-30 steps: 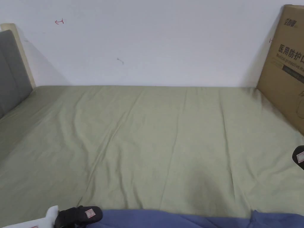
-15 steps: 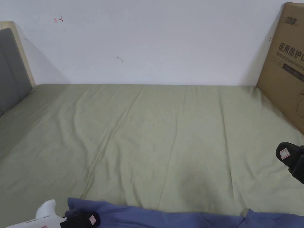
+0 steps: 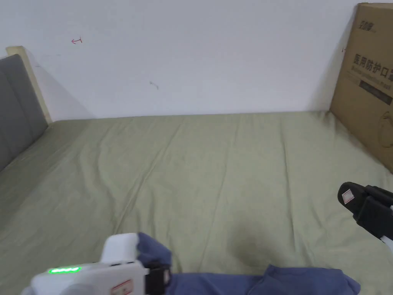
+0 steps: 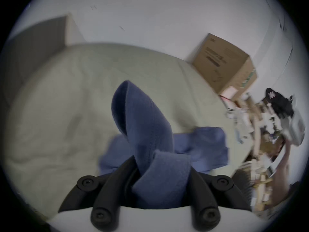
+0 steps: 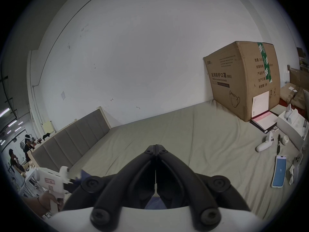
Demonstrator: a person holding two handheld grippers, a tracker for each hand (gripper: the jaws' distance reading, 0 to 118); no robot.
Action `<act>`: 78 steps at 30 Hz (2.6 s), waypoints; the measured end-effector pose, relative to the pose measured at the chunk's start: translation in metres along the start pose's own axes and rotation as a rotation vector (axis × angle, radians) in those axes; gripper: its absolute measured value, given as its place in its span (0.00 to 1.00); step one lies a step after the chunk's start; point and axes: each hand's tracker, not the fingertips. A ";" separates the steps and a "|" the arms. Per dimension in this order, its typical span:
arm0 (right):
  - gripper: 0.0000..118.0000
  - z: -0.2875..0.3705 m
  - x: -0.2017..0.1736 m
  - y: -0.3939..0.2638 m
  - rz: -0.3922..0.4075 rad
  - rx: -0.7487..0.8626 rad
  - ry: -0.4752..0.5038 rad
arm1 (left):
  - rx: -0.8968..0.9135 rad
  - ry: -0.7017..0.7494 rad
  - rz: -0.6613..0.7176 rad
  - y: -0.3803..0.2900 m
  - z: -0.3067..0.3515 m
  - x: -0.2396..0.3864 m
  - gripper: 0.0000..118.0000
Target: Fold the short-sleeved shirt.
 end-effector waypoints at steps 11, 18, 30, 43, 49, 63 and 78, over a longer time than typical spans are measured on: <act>0.00 0.024 0.016 -0.001 0.006 -0.024 -0.026 | -0.243 -0.109 0.082 -0.025 -0.123 0.031 0.92; 0.00 0.025 0.026 0.001 -0.056 0.017 -0.017 | -0.025 -0.095 -0.069 -0.002 -0.039 0.020 0.97; 0.00 0.017 0.022 -0.002 -0.058 -0.020 0.011 | -0.121 0.069 -0.244 -0.021 -0.074 0.037 0.02; 0.00 0.022 0.017 -0.009 -0.036 -0.042 0.001 | -0.247 -0.055 -0.325 -0.050 -0.134 0.108 0.02; 0.00 0.022 0.014 -0.013 -0.048 -0.060 0.014 | -0.361 -0.313 -0.113 -0.053 -0.145 0.095 0.02; 0.00 0.020 0.015 -0.003 -0.050 -0.042 -0.015 | -0.124 -0.373 0.242 0.001 -0.005 -0.111 0.38; 0.00 -0.002 -0.007 0.000 0.075 -0.112 -0.029 | -0.184 -0.787 0.711 -0.066 -0.107 -0.155 0.89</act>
